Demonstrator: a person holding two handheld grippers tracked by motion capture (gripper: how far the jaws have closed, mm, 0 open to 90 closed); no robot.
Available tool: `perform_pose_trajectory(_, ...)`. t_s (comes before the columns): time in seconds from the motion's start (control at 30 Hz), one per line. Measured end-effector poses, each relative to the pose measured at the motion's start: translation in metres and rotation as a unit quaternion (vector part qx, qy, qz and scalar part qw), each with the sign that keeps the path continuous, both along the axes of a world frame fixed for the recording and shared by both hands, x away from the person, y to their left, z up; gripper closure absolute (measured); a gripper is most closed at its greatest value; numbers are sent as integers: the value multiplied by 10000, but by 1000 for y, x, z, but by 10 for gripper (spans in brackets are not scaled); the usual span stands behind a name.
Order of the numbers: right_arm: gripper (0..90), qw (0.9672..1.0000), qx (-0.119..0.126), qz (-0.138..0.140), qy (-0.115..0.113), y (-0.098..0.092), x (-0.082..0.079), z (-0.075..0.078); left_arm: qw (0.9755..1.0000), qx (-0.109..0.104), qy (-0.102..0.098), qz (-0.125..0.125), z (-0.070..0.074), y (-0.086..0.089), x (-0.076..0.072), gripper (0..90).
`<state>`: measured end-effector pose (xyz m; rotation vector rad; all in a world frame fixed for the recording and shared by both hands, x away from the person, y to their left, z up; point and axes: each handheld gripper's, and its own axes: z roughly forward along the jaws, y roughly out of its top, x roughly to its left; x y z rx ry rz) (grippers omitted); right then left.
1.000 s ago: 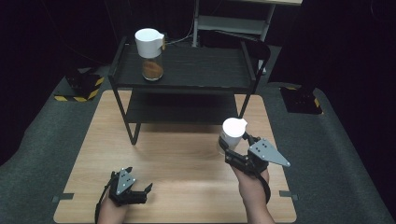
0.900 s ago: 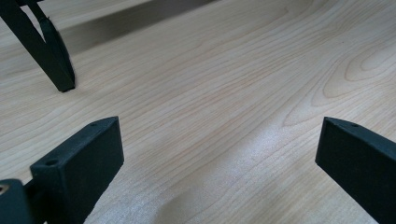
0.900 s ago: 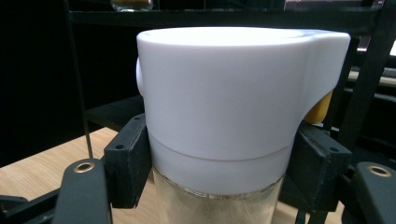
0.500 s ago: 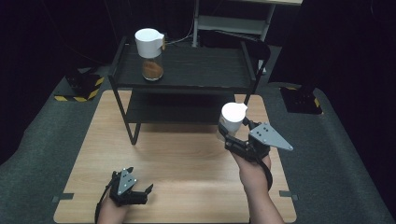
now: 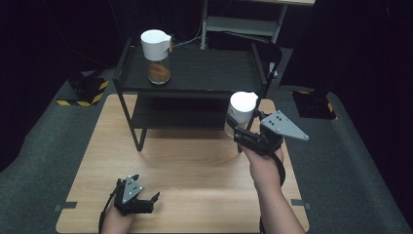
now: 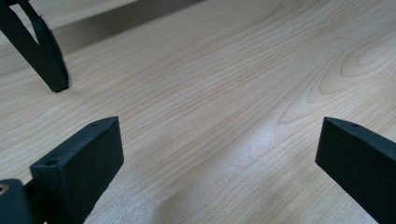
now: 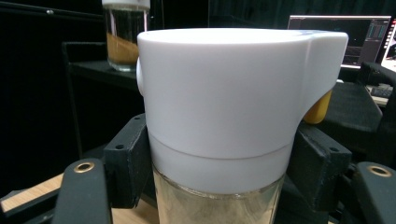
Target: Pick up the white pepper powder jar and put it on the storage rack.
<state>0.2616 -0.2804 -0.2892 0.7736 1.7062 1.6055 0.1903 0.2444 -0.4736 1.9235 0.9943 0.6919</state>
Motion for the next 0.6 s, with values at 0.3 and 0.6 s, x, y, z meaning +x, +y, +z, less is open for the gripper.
perform_pose_trajectory(0.3, 302, 9999, 9, -28, -99, 3, 7, 22, 10000, -47, 10, 7, 0, 1, 0, 12)
perform_pose_trajectory(0.6, 302, 9999, 68, -38, -81, 6, 16, 37, 10000, -51, 11, 8, 0, 2, 0, 12)
